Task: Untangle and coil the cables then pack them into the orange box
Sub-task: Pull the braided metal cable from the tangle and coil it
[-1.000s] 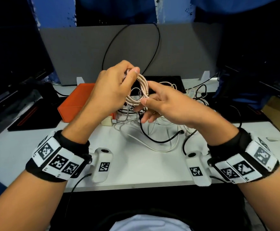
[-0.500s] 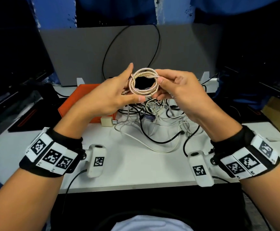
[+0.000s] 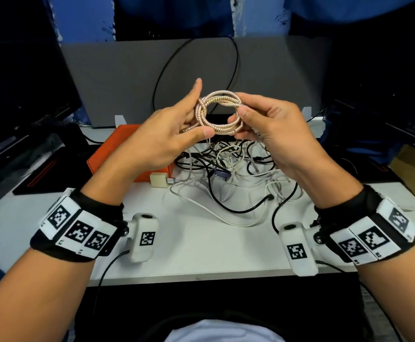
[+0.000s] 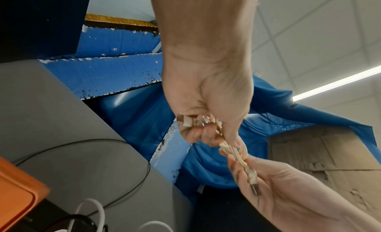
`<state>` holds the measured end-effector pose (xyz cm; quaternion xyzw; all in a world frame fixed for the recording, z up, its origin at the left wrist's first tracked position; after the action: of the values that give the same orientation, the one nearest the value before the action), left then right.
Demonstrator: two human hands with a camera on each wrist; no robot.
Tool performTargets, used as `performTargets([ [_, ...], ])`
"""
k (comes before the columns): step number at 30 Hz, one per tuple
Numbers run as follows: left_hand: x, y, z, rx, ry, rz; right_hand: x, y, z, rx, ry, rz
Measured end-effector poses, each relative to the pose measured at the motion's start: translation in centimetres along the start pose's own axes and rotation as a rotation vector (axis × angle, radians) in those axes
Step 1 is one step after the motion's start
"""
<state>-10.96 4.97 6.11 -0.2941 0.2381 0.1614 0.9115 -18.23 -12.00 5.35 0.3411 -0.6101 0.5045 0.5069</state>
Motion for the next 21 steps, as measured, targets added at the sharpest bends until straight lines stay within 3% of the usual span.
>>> performTargets([
  [4, -0.9, 0.1, 0.9, -0.153, -0.179, -0.002, 0.2, 0.2, -0.2, 0.019, 0.010, 0.026],
  [8, -1.2, 0.0, 1.0, -0.207, -0.233, 0.005, 0.3, 0.2, -0.2, -0.024, 0.076, 0.055],
  [10, -0.4, -0.2, 0.4, -0.132, -0.143, 0.068, 0.1, 0.0, -0.2, -0.054, 0.114, 0.056],
  [13, 0.0, 0.2, -0.8, 0.042, 0.239, 0.129, -0.2, 0.0, -0.2, -0.081, 0.139, 0.060],
  [17, 0.1, -0.1, -0.2, -0.151, 0.340, 0.157, -0.1, 0.3, -0.3, -0.094, 0.057, 0.071],
  [21, 1.6, -0.2, 0.0, -0.221, 0.262, 0.197, -0.8, 0.2, -0.9, -0.001, -0.014, -0.009],
])
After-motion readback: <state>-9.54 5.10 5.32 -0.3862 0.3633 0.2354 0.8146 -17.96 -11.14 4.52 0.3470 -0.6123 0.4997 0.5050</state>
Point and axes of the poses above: each hand's wrist, its own y-axis away from the middle knuckle, its own z-axis out of the back of the hand, x = y × z, the point moved 7 cm from there along -y, towards the middle knuckle, and after that the axes turned 9 degrees about -z, right-handed, at the moved point
